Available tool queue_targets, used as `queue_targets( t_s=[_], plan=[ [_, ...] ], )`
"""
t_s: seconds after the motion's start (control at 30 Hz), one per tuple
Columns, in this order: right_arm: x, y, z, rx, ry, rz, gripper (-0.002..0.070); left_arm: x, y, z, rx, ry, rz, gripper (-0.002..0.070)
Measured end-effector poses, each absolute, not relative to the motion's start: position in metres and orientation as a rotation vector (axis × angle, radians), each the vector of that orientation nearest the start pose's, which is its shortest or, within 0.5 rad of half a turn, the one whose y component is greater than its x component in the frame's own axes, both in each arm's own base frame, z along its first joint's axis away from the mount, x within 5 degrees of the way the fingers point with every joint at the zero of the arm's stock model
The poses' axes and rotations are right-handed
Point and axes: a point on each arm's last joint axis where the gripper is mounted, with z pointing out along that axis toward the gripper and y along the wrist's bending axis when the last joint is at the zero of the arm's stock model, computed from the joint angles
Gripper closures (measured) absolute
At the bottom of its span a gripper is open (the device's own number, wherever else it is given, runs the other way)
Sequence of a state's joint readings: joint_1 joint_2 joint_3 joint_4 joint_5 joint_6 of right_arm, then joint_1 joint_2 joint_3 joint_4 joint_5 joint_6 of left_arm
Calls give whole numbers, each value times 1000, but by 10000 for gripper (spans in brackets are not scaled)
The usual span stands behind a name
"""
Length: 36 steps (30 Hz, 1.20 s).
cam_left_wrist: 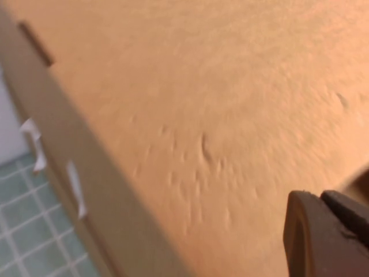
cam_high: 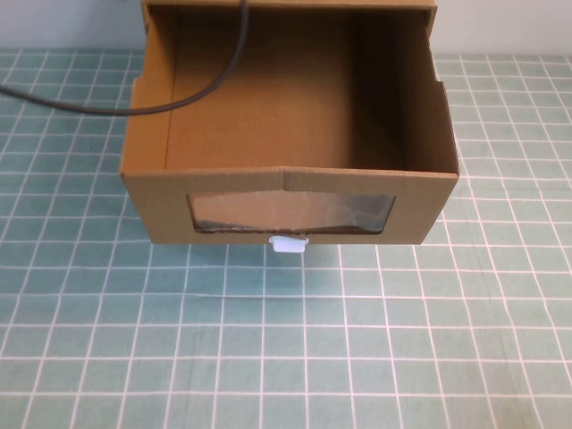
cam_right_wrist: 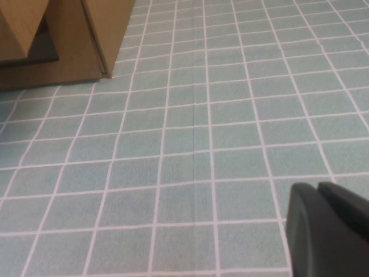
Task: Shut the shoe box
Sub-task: Press the shoe box with left arm
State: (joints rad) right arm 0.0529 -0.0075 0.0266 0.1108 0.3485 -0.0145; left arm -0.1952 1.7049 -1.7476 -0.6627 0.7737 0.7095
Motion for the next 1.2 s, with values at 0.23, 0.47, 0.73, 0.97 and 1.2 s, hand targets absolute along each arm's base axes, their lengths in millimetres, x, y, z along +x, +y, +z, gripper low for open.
queue_targets(
  t_s=[0.23,0.47,0.73,0.97,1.2],
  plan=[
    [53,6,173,9,1851,136,689,408,-128,398,681,1955,-467,680],
    [53,6,173,9,1851,136,689,414,-129,391,680,1965,-470,680],
    [56,7,191,167,1653,308,689,413,-130,392,687,1969,-477,680],
    [57,3,205,269,1490,372,689,413,-130,392,693,1973,-481,680],
    [57,6,201,382,1522,520,689,412,-130,392,697,1977,-490,680]
  ],
)
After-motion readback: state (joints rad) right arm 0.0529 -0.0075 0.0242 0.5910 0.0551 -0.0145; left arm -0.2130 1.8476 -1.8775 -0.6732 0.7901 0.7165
